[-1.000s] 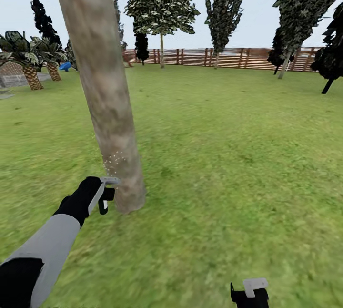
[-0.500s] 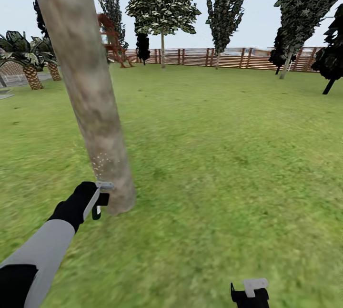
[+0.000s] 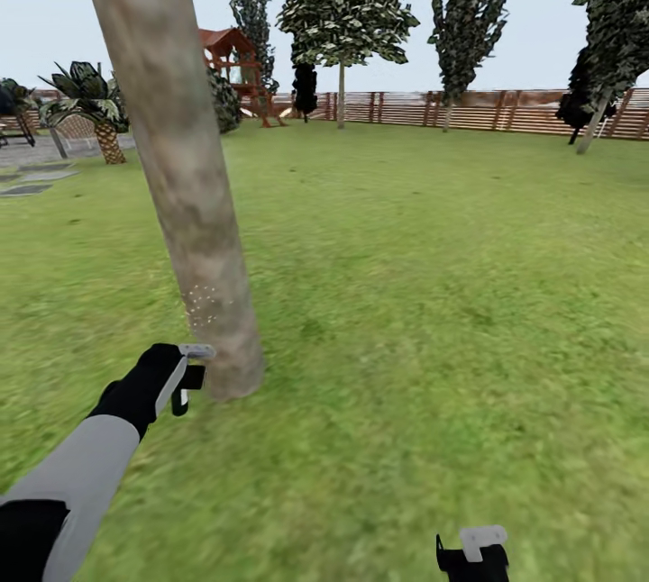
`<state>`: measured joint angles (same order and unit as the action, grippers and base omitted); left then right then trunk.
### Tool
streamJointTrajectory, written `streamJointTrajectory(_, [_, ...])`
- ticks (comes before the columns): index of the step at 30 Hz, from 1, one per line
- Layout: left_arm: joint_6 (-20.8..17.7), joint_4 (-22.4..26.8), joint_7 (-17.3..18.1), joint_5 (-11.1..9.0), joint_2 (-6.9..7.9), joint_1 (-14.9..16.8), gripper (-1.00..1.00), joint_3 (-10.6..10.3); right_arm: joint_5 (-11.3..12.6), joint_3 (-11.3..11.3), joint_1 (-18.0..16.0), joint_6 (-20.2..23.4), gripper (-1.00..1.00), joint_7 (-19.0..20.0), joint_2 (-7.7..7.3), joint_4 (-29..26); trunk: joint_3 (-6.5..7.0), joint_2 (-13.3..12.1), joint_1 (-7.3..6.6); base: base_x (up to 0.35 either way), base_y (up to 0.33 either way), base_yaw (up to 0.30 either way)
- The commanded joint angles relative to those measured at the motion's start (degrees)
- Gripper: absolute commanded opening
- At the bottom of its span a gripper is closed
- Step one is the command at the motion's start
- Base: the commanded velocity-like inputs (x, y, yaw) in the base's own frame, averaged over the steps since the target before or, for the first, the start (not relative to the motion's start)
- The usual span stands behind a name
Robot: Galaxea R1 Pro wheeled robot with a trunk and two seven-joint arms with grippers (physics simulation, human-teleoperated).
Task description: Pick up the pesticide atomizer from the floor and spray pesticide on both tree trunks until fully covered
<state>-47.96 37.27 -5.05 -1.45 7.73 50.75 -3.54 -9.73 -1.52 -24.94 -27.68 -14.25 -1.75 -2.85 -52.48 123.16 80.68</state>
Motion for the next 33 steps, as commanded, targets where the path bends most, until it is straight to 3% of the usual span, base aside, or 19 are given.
streamJointTrajectory(1, [-0.17, -0.32, -0.26, -0.25, 0.38, 0.05, -1.0, -0.24, -0.55, -0.14, -0.02, 0.03, 1.0, -0.51, -0.01, 0.03, -0.05, 0.02, 0.01, 0.228, -0.212, 0.277])
streamJointTrajectory(5, [0.04, -0.54, -0.23, -0.24, 2.11, -1.54, -1.0, 0.0, -0.55, -0.15, -0.02, 0.04, 1.0, -0.51, -0.01, 0.03, -0.05, 0.02, 0.01, 0.22, -0.213, 0.277])
streamJointTrajectory(8, [0.05, -0.37, -0.31, -0.4, 1.68, -1.81, -1.0, -0.1, -0.55, -0.15, -0.02, 0.02, 1.0, -0.51, -0.01, 0.03, -0.05, 0.02, 0.01, 0.137, -0.248, 0.277])
streamJointTrajectory(11, [0.06, -0.16, -0.39, -0.42, -0.77, -1.88, -1.0, -0.07, -0.55, -0.15, -0.02, 0.01, 1.0, -0.51, -0.01, 0.03, -0.05, 0.02, 0.01, 0.031, -0.269, 0.272])
streamJointTrajectory(13, [0.06, -0.07, -0.4, -0.47, -1.24, -1.88, -1.0, -0.05, -0.55, -0.15, -0.02, 0.02, 1.0, -0.51, -0.01, 0.03, -0.05, 0.02, 0.01, 0.004, -0.273, 0.264])
streamJointTrajectory(19, [0.06, 0.0, -0.4, -0.41, -1.39, -1.89, -1.0, -0.02, -0.55, -0.15, -0.02, -0.01, 1.0, -0.51, -0.01, 0.03, -0.05, 0.02, 0.01, 0.0, -0.273, 0.202])
streamJointTrajectory(33, [0.06, -0.54, -0.42, -0.15, -0.66, -1.96, -1.0, -0.43, -0.55, -0.08, -0.02, 0.03, 1.0, -0.51, -0.09, 0.03, -0.05, 0.02, 0.01, 0.037, -0.273, 0.005])
